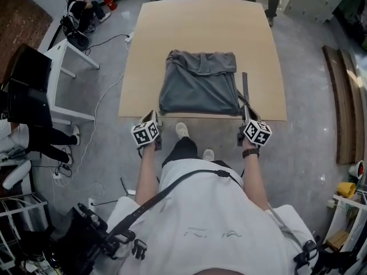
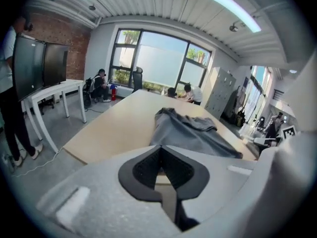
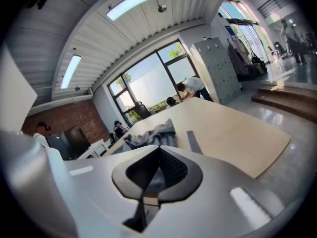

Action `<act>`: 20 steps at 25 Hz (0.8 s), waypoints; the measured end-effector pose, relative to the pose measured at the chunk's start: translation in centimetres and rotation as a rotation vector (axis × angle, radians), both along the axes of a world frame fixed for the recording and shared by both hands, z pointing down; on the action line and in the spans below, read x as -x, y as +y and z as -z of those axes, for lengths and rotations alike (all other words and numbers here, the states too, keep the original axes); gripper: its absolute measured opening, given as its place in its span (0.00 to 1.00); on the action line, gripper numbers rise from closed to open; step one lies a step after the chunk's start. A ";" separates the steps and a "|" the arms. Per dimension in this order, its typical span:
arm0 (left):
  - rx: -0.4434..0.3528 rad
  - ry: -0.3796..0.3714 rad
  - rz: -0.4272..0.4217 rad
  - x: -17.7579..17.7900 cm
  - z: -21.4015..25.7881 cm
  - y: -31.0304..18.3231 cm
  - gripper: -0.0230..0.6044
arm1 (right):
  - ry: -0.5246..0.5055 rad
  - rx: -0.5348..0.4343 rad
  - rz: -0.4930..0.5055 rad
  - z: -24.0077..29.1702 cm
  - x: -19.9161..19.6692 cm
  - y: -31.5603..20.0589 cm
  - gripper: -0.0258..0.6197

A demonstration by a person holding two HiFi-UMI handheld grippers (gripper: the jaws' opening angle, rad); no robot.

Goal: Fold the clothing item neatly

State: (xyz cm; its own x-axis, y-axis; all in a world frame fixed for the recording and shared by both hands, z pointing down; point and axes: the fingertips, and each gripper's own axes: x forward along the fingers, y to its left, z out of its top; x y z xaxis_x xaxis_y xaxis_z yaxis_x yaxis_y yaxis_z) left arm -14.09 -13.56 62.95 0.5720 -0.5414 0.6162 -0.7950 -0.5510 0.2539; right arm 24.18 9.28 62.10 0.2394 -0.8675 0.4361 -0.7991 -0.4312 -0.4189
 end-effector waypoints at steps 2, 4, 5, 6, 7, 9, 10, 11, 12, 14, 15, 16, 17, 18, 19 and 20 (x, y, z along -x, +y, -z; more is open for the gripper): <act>-0.066 0.091 -0.047 -2.4 3.7 0.0 0.04 | -0.009 -0.107 0.095 3.3 2.5 -2.0 0.05; -0.131 0.150 -0.114 -5.1 7.1 0.5 0.04 | -0.040 -0.204 0.228 6.3 6.5 -4.0 0.05; -0.162 0.175 -0.152 -6.5 8.7 0.9 0.04 | -0.040 -0.233 0.280 7.7 8.4 -5.0 0.05; -0.195 0.201 -0.194 -8.2 10.3 1.1 0.04 | -0.012 -0.242 0.321 8.9 10.0 -6.0 0.05; -0.229 0.227 -0.238 -9.8 11.9 1.4 0.04 | 0.046 -0.234 0.353 10.1 11.4 -6.9 0.05; -0.306 0.266 -0.318 -12.8 15.2 1.7 0.04 | 0.196 -0.205 0.390 12.6 13.4 -9.0 0.05; -0.344 0.280 -0.344 -13.9 16.8 1.8 0.04 | 0.257 -0.199 0.392 13.9 13.9 -10.0 0.05; -0.377 0.292 -0.358 -14.6 18.3 1.8 0.04 | 0.300 -0.202 0.382 15.2 14.3 -11.0 0.05; -0.403 0.306 -0.362 -15.0 19.7 1.9 0.04 | 0.323 -0.214 0.360 16.5 14.4 -11.6 0.05; -0.436 0.340 -0.363 -15.3 21.6 2.2 0.04 | 0.347 -0.255 0.295 18.9 14.3 -12.5 0.05; -0.446 0.356 -0.367 -15.5 22.2 2.3 0.04 | 0.358 -0.272 0.262 19.8 14.1 -12.9 0.05; -0.452 0.368 -0.374 -15.7 22.5 2.3 0.04 | 0.370 -0.282 0.234 20.6 13.8 -13.3 0.05; -0.453 0.375 -0.383 -15.9 22.6 2.2 0.04 | 0.380 -0.284 0.215 21.1 13.7 -13.7 0.05; -0.450 0.378 -0.391 -15.8 22.6 2.1 0.04 | 0.388 -0.280 0.206 21.3 13.8 -14.0 0.05; -0.448 0.378 -0.398 -15.5 22.6 2.1 0.04 | 0.394 -0.276 0.203 21.5 14.1 -14.2 0.05; -0.448 0.378 -0.405 -15.2 22.5 2.0 0.04 | 0.397 -0.275 0.201 21.6 14.4 -14.3 0.05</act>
State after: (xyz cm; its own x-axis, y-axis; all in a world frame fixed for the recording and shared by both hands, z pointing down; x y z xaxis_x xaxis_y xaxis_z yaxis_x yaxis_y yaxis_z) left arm 1.11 -11.53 40.48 0.9124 -0.3958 0.1041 -0.4079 -0.9003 0.1517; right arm 9.74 -5.07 40.48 0.1574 -0.9829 0.0952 -0.9750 -0.1700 -0.1430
